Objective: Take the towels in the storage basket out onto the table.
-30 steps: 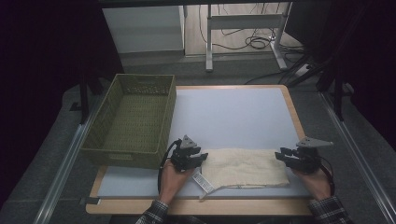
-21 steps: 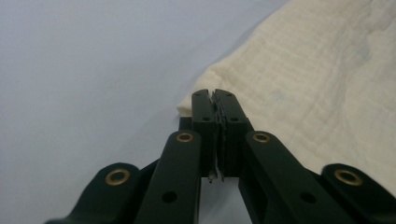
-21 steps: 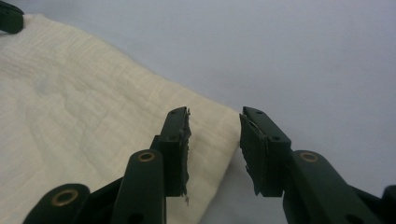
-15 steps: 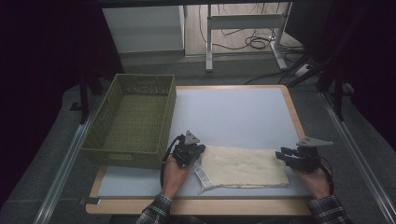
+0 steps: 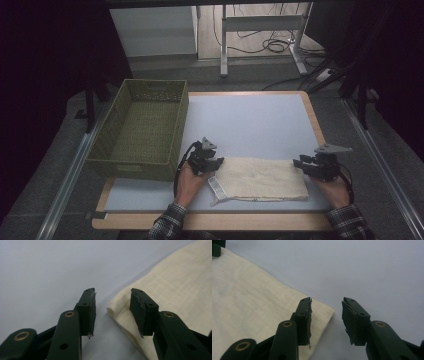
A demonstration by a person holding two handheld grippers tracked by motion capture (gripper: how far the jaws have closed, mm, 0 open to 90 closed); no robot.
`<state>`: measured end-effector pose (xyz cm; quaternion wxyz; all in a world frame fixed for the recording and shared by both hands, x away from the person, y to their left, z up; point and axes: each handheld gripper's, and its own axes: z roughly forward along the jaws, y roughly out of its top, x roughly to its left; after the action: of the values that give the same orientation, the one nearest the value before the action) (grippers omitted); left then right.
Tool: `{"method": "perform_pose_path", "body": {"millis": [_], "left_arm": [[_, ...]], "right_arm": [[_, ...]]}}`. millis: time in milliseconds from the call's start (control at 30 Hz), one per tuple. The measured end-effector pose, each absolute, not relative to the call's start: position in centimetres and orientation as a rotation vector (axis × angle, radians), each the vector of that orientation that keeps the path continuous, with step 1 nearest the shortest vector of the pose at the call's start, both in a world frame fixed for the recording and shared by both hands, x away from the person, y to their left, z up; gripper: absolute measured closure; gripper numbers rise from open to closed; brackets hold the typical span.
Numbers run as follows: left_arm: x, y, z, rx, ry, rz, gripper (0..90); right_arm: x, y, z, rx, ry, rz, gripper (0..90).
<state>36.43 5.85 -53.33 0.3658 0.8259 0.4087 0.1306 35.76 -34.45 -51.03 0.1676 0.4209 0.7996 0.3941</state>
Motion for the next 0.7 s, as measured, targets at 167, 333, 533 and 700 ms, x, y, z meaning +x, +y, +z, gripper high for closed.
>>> {"method": "perform_pose_path", "body": {"millis": [167, 333, 533, 700], "left_arm": [[36.4, 6.0, -53.7, 2.095, 1.022, 0.259, 80.0], [36.6, 5.9, -53.0, 2.104, 1.004, 0.286, 85.6], [37.8, 6.2, -51.9, 2.086, 1.008, 0.343, 84.8], [38.6, 6.1, -51.7, 2.095, 1.024, 0.369, 84.4]], "right_arm": [[36.2, -34.1, -52.3, 1.207, 2.337, 1.116, 76.6], [36.0, -33.4, -51.7, 1.148, 2.360, 1.057, 86.3], [38.2, -32.6, -50.1, 1.130, 2.305, 1.062, 86.4], [40.4, -32.1, -49.9, 1.132, 2.298, 1.038, 86.3]]}}
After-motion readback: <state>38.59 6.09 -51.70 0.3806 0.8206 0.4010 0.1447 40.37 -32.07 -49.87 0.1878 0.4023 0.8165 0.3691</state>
